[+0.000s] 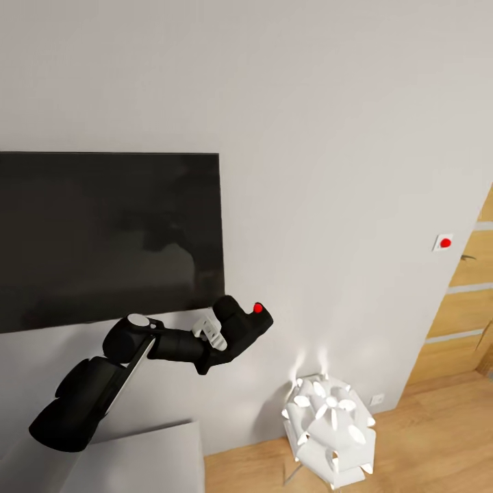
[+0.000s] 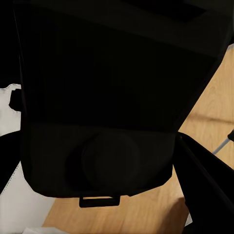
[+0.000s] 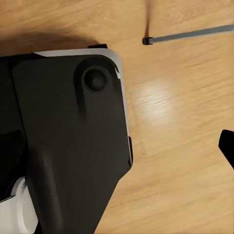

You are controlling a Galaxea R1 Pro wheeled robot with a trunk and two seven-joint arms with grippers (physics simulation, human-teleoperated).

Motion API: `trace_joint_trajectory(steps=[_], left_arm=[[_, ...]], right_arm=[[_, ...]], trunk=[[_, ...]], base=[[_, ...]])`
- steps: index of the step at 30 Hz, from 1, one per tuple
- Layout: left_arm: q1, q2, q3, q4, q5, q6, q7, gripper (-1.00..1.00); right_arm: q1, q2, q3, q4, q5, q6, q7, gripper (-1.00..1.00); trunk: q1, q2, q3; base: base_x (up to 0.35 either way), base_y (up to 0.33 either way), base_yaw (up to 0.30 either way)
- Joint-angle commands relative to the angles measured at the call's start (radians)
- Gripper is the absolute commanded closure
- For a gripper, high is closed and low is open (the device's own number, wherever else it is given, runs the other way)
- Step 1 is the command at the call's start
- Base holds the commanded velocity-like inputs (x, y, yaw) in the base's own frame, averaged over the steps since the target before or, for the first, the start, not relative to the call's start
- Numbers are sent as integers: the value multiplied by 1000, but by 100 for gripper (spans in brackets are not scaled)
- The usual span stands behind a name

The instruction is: Attach the digital camera to the camera tripod in the bedroom.

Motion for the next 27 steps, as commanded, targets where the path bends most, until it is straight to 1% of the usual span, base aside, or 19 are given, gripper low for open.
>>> trace_joint_trajectory(steps=[1,5,9,27], left_arm=[[-1,0,0,-1,-9,3,-10,100],[-1,0,0,-1,-9,3,-10,100],[-1,0,0,-1,-9,3,-10,100],[-1,0,0,-1,-9,3,-10,100]], right_arm=[[-1,1,8,4,-9,-7,-1,-100],[-1,1,8,4,-9,-7,-1,-100],[-1,1,8,4,-9,-7,-1,-100],[-1,1,8,4,-9,-7,-1,-100]], trunk=[[1,-1,0],[1,-1,0],[1,-1,0],[1,-1,0]], base=[[259,62,-24],[261,67,-36],[114,26,-139],[10,2,-284]])
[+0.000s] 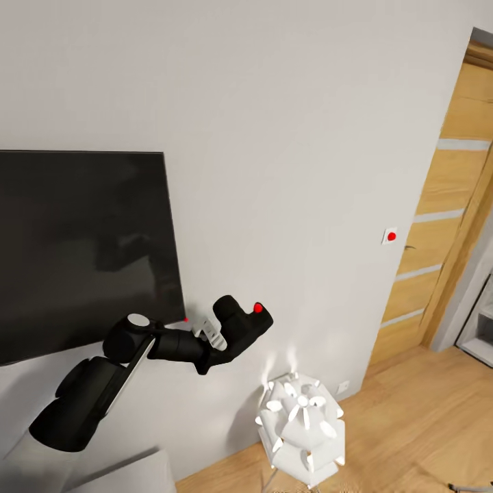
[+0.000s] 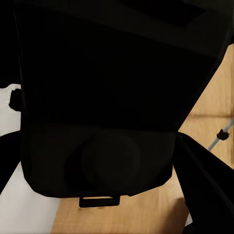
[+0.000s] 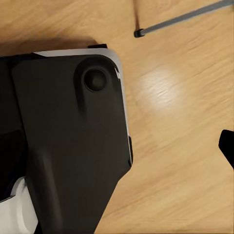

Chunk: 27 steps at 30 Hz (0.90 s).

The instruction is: Attach the digital camera to the camera tripod in the bedroom.

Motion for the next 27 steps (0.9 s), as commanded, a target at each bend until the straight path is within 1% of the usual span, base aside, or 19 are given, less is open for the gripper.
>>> trace_joint_trajectory(steps=[1,27], left_arm=[[0,0,0,-1,-8,4,-10,100],[0,0,0,-1,-8,4,-10,100]], right_arm=[[-2,1,8,5,-9,-7,0,-100],[-2,1,8,5,-9,-7,0,-100]], trunk=[[0,-1,0],[0,-1,0]], base=[[0,0,-300],[0,0,-300]])
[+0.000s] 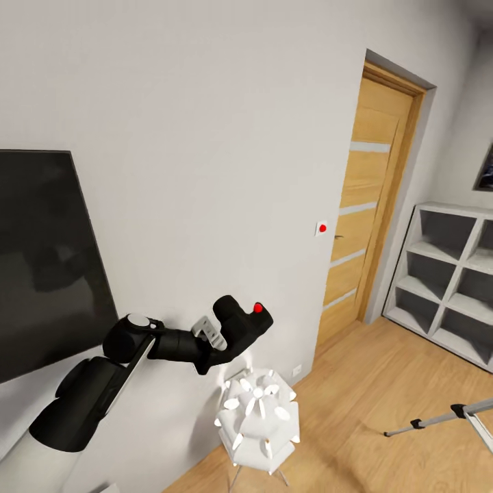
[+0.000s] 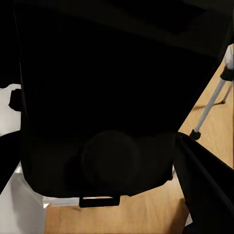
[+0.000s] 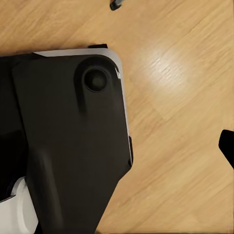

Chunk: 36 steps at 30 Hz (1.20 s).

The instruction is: Attach the digital camera to the camera tripod in the bedroom.

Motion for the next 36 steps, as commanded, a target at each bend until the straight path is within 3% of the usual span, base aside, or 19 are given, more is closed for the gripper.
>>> trace_joint_trajectory(steps=[1,36], left_arm=[[0,0,0,-1,-8,4,-10,100],[0,0,0,-1,-8,4,-10,100]], right_arm=[[-2,1,8,5,-9,-7,-1,-100],[-2,1,8,5,-9,-7,-1,-100]], trunk=[[0,-1,0],[0,-1,0]], base=[[0,0,-300],[0,0,-300]])
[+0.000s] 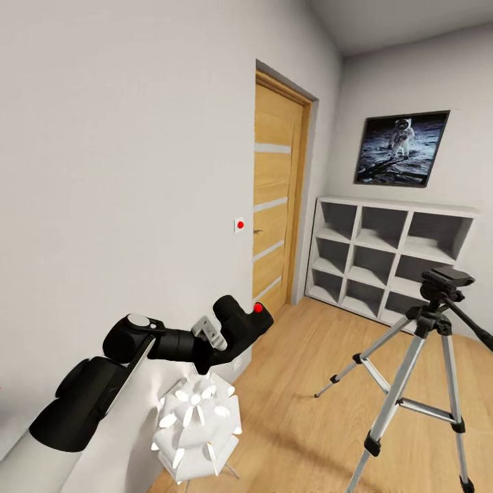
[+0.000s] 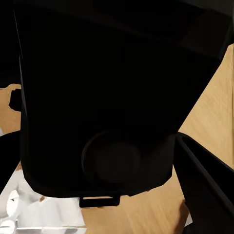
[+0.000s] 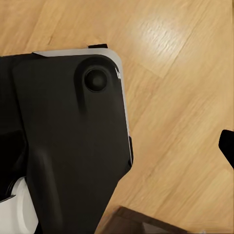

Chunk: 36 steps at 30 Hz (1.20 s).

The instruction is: Attach the digital camera to the camera tripod in the bedroom.

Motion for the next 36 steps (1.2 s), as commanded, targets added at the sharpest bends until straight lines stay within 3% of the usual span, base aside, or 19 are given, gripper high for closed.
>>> trace_joint_trajectory(steps=[1,36], left_arm=[[0,1,0,-1,-8,4,-10,100],[0,1,0,-1,-8,4,-9,100]], right_arm=[[-2,1,8,5,-9,-7,0,-100],[-2,1,8,5,-9,-7,0,-100]], trunk=[[0,-1,0],[0,-1,0]], base=[[0,0,-300],[0,0,-299]])
